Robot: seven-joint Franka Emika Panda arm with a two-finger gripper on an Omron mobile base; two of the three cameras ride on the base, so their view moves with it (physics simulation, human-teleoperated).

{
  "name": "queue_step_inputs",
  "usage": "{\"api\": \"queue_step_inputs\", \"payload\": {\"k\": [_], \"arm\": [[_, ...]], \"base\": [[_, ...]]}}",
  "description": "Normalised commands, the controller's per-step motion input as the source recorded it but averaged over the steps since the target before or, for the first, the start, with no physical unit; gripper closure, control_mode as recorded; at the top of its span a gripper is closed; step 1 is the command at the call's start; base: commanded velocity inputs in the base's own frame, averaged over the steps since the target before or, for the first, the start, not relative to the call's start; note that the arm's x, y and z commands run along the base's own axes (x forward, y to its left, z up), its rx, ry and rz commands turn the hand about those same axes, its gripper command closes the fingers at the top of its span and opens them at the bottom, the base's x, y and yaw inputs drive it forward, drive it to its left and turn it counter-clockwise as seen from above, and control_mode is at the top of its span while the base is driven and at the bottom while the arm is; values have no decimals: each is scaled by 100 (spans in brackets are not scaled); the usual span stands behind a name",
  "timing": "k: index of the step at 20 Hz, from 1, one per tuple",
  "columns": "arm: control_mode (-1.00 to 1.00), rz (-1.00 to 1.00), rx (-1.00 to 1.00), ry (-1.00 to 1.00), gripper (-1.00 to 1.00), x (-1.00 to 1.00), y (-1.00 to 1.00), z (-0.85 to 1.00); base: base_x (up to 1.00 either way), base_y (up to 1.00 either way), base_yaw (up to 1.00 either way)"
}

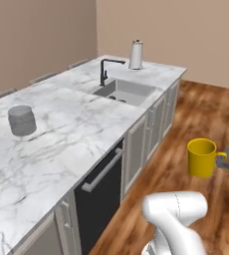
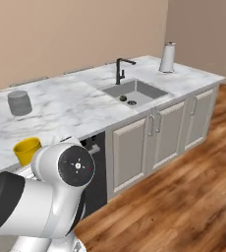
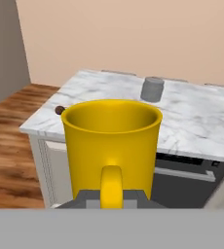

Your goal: Open the cabinet directly in front. Then move the wine and the mug to the dining counter with the jar on it.

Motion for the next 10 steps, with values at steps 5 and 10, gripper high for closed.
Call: {"api": "queue_step_inputs", "payload": {"k": [5,10], "arm": [[100,0,0,0,100,0,0,0],[100,0,0,0,100,0,0,0]], "base": [[44,0,35],[58,0,36]]}}
